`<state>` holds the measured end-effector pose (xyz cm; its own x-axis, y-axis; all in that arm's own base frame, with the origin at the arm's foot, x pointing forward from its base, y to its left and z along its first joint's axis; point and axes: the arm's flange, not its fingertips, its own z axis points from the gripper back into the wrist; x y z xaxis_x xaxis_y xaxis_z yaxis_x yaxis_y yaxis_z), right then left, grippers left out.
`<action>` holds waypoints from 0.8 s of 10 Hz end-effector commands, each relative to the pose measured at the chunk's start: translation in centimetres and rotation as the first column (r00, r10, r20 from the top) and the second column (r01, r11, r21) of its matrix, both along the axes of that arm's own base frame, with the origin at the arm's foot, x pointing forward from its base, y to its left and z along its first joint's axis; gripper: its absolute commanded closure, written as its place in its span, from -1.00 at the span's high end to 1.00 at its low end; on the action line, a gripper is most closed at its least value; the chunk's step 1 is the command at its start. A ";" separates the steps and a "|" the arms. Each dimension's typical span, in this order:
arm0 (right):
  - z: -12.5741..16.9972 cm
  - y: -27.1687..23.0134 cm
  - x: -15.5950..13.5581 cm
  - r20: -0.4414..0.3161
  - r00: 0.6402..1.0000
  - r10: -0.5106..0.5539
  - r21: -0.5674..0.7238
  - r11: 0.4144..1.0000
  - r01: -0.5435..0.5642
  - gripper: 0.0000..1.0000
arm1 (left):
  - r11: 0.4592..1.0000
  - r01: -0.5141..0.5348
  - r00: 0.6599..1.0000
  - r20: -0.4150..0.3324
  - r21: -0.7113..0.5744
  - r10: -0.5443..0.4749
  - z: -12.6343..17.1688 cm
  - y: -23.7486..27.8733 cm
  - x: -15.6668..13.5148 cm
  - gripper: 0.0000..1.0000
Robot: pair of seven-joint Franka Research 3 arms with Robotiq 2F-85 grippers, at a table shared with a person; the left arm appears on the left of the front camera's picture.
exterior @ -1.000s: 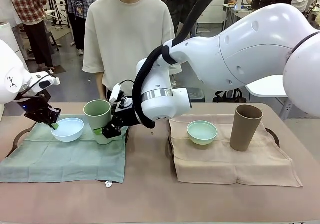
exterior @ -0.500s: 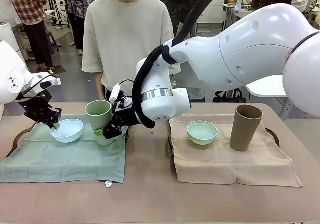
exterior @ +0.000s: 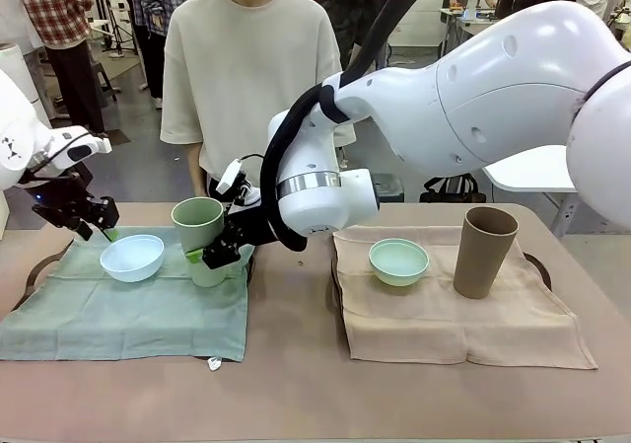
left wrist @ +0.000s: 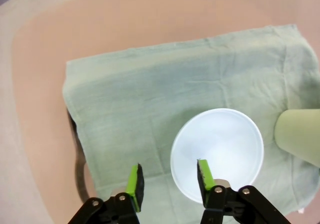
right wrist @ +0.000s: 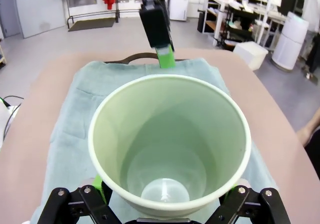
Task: Set up a tray with a mat and arrange the tableware.
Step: Place the Picnic Bowl and Reusable plastic cup back onto the Handle tray in front of the human's position.
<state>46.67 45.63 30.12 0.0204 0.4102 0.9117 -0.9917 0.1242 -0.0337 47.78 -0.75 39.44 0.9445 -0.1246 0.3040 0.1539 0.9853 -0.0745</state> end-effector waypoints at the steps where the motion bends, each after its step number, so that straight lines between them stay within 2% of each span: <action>1: 1.2 -2.0 -0.7 -0.081 0.995 -0.051 -0.071 0.996 0.046 1.00 | 0.998 0.060 0.998 0.019 -0.033 -0.060 1.8 0.7 -2.1 1.00; 2: 1.3 -3.0 -0.7 -0.115 0.990 -0.087 -0.122 0.990 0.073 1.00 | 0.995 0.081 0.997 0.023 -0.051 -0.080 2.5 0.8 -2.7 0.71; 3: 1.5 -3.8 -0.6 -0.144 0.980 -0.140 -0.206 0.973 0.109 1.00 | 0.992 0.108 0.994 0.033 -0.067 -0.106 3.4 0.9 -3.3 0.71; 5: 2.5 -5.4 -0.6 -0.190 0.941 -0.279 -0.430 0.886 0.176 1.00 | 0.985 0.153 0.987 0.061 -0.079 -0.149 5.0 0.9 -4.6 0.71; 6: 4.1 -6.0 -1.0 -0.195 0.916 -0.350 -0.514 0.832 0.209 1.00 | 0.984 0.163 0.986 0.055 -0.067 -0.160 5.8 0.8 -4.9 0.71; 8: 10.9 -6.3 -3.1 -0.165 0.886 -0.433 -0.542 0.791 0.285 1.00 | 0.984 0.179 0.984 0.014 0.023 -0.179 8.6 -0.6 -5.3 0.71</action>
<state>42.82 36.50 30.87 0.4056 0.6960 0.5925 -0.8764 0.4803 0.0358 42.80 -0.69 46.74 0.9006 -0.2649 0.3447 0.3137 0.9449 -0.0933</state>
